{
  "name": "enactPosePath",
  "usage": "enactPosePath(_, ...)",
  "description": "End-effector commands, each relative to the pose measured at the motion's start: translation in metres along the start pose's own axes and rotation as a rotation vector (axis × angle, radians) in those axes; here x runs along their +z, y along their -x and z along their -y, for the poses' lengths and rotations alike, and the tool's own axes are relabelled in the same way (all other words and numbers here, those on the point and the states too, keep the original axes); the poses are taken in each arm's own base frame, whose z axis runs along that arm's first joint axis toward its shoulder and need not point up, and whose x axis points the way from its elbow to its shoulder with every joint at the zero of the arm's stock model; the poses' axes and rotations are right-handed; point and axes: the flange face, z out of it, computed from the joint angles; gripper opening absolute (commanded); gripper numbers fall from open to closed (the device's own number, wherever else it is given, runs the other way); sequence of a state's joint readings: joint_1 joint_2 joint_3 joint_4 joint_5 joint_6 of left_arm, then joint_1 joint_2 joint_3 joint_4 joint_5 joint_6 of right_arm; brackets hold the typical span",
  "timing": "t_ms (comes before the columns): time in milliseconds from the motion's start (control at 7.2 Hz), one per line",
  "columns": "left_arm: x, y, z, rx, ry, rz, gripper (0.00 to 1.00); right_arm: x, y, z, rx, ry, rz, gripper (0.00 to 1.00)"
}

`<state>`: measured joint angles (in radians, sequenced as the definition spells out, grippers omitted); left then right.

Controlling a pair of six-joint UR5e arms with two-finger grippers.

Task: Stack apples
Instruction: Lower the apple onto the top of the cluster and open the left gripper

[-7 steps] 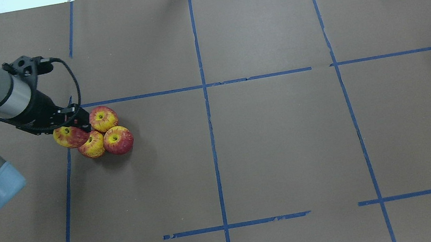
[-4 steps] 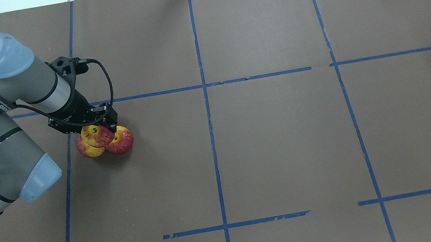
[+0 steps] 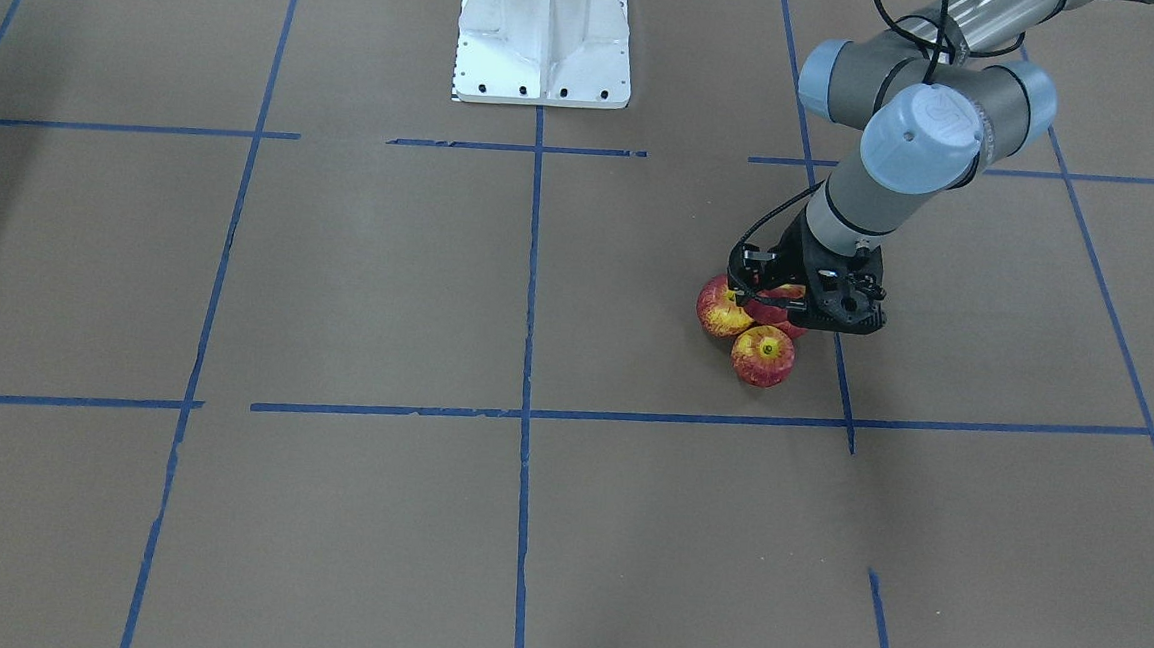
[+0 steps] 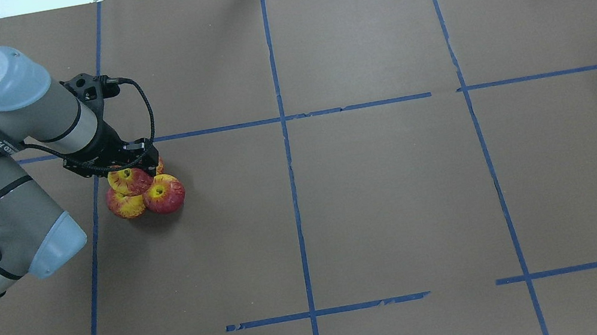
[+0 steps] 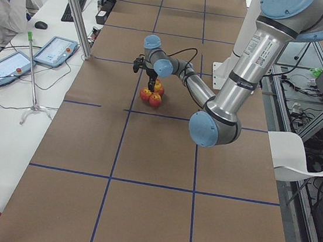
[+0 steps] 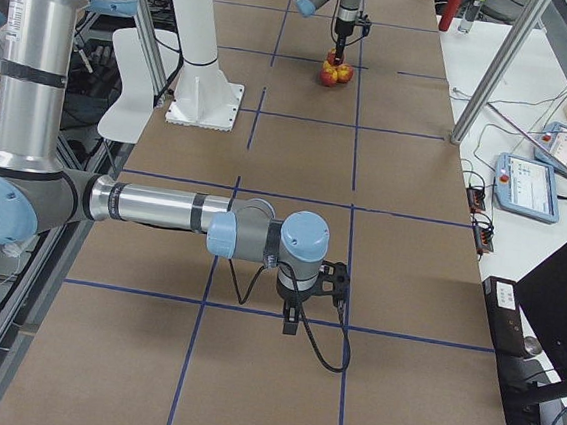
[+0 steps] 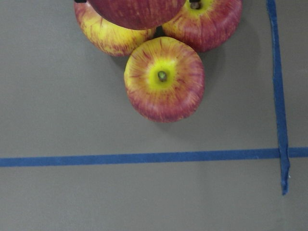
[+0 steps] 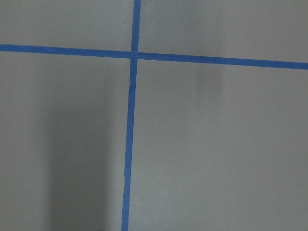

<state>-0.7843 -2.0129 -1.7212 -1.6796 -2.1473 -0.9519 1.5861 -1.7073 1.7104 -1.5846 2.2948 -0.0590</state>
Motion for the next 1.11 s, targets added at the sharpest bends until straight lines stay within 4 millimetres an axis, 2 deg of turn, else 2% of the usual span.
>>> enactPosePath(0,0.008,0.001,0.009,-0.005,-0.003,0.006,0.0,0.0,0.0,0.0,-0.001,0.0,0.0,1.0)
enactPosePath(278,0.01,0.0,0.009,-0.001,-0.005,0.002,0.0,0.0,0.0,0.0,0.001,0.0,0.0,1.0)
enactPosePath(417,0.013,0.003,0.01,-0.005,-0.001,0.007,0.04,0.0,0.0,0.0,0.001,0.0,0.0,1.0)
enactPosePath(556,0.016,0.002,0.008,-0.004,0.004,0.009,0.63,0.0,0.0,0.0,0.001,0.0,0.0,1.0)
enactPosePath(694,0.015,0.002,0.008,-0.004,0.003,0.008,0.65,0.0,0.0,0.0,0.001,0.0,0.0,1.0)
enactPosePath(833,0.012,0.0,0.007,-0.001,0.0,0.004,0.77,0.0,0.0,0.0,0.001,0.0,0.0,1.0)
enactPosePath(972,0.006,-0.003,0.005,0.004,-0.01,-0.004,1.0,0.0,0.0,0.0,0.001,0.0,0.0,1.0)
